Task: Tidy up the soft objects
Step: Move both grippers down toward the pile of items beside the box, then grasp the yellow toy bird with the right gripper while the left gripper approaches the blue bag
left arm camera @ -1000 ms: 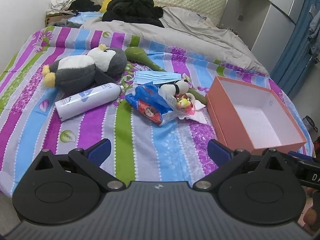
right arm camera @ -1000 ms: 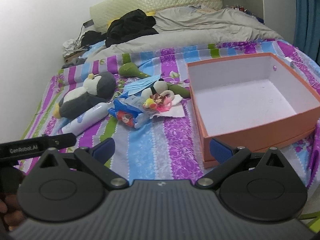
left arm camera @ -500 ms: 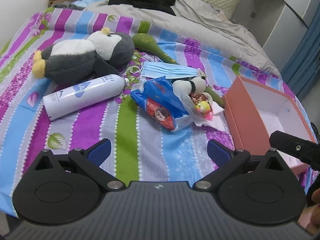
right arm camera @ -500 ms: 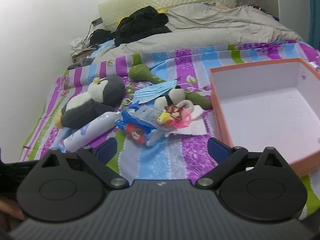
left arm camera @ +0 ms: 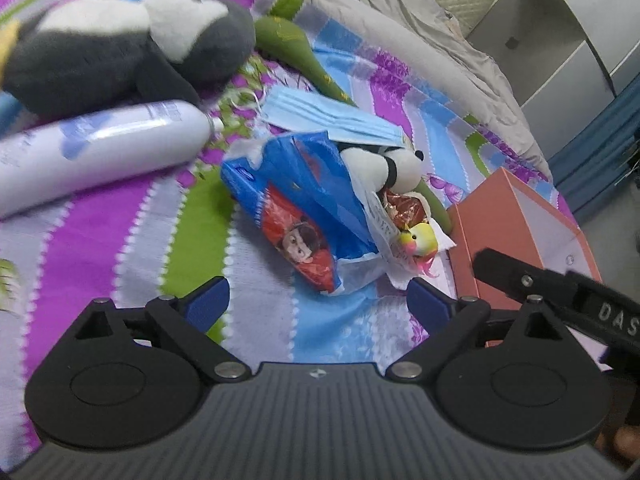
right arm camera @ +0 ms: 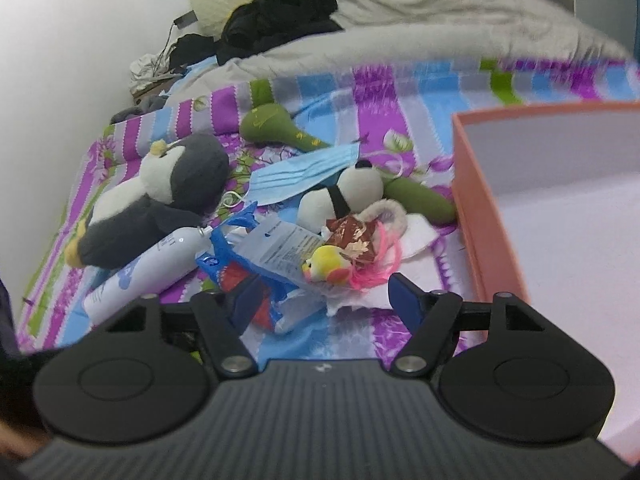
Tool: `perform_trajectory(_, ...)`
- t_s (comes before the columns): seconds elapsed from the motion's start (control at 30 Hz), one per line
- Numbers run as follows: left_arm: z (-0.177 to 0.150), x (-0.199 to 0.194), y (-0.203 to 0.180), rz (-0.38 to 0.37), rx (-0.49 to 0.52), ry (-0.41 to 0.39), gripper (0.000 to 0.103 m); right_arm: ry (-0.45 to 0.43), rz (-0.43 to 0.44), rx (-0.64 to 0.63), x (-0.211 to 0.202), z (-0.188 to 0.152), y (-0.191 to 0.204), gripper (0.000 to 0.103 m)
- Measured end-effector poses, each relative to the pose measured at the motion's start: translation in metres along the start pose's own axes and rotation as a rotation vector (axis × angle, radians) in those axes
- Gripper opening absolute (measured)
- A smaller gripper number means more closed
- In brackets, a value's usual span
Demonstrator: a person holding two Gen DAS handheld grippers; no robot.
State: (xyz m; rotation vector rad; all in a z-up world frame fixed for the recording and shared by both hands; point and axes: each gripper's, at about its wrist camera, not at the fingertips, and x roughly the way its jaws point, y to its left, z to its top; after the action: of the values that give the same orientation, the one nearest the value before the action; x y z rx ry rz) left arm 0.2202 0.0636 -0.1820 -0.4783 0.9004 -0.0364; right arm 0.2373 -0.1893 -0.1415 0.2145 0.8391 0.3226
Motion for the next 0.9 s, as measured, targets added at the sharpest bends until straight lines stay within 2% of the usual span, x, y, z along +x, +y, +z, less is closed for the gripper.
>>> perform_trajectory(0.27,-0.001,0.055,0.008,-0.052,-0.059,0.048,0.088,0.049,0.01,0.041,0.045,0.009,-0.01,0.072)
perform_trajectory(0.37,-0.001,0.068,0.01,-0.057,-0.07,0.046,0.079,0.069,0.033,0.044,0.055,0.011,-0.011,0.071)
perform_trajectory(0.47,0.0,0.077,0.013,-0.085,-0.097,0.058,0.067,0.091,0.054,0.044,0.065,0.01,-0.011,0.066)
perform_trajectory(0.5,0.0,0.081,0.013,-0.087,-0.102,0.063,0.061,0.1,0.059,0.049,0.069,0.01,-0.012,0.062)
perform_trajectory(0.53,0.0,0.084,0.014,-0.086,-0.109,0.066,0.058,0.111,0.059,0.048,0.072,0.01,-0.012,0.053)
perform_trajectory(0.6,0.0,0.088,0.014,-0.105,-0.121,0.062,0.049,0.128,0.05,0.049,0.076,0.009,-0.012,0.049)
perform_trajectory(0.77,-0.001,0.09,0.011,-0.119,-0.134,0.052,0.035,0.131,0.05,0.048,0.072,0.01,-0.014,0.048)
perform_trajectory(0.9,0.0,0.081,0.006,-0.112,-0.124,0.029,0.027,0.117,0.045,0.039,0.062,0.01,-0.013,0.048)
